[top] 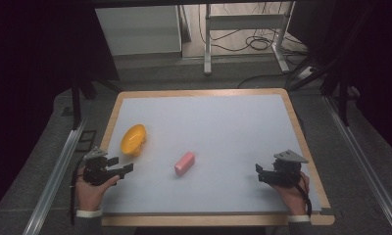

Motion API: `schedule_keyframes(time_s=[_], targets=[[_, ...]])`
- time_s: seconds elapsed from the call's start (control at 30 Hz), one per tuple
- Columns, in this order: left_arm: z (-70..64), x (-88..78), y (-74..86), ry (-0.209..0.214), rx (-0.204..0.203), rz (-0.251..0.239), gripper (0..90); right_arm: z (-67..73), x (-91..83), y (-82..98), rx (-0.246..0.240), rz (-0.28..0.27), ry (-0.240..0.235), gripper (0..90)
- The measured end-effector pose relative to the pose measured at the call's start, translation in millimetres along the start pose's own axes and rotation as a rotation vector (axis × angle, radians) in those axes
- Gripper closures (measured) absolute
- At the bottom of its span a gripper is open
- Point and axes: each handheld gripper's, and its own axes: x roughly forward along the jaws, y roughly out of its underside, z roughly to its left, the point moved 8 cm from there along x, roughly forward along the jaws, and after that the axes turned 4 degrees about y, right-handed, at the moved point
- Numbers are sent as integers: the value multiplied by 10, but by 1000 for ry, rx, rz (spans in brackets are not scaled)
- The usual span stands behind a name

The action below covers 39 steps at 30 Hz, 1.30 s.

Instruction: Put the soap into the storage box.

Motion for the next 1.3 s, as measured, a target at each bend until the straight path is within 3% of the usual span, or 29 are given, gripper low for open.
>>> schedule_keyframes(time_s=[0.03,0.23,0.57,0.77,1.3], targets=[[0,-3,2,0,1,1,260,-41,-43,-28,-1,-29,-8,47],[-7,-44,8,-11,0,-3,260,-103,-101,-42,9,-59,-28,60],[-98,-16,12,-32,30,13,273,-140,-151,-30,-2,-61,-36,75],[-129,-7,38,-54,21,23,286,-143,-122,-3,-12,-59,-65,81],[-219,-86,-91,-84,32,7,285,-212,-169,25,-2,-60,-37,81]])
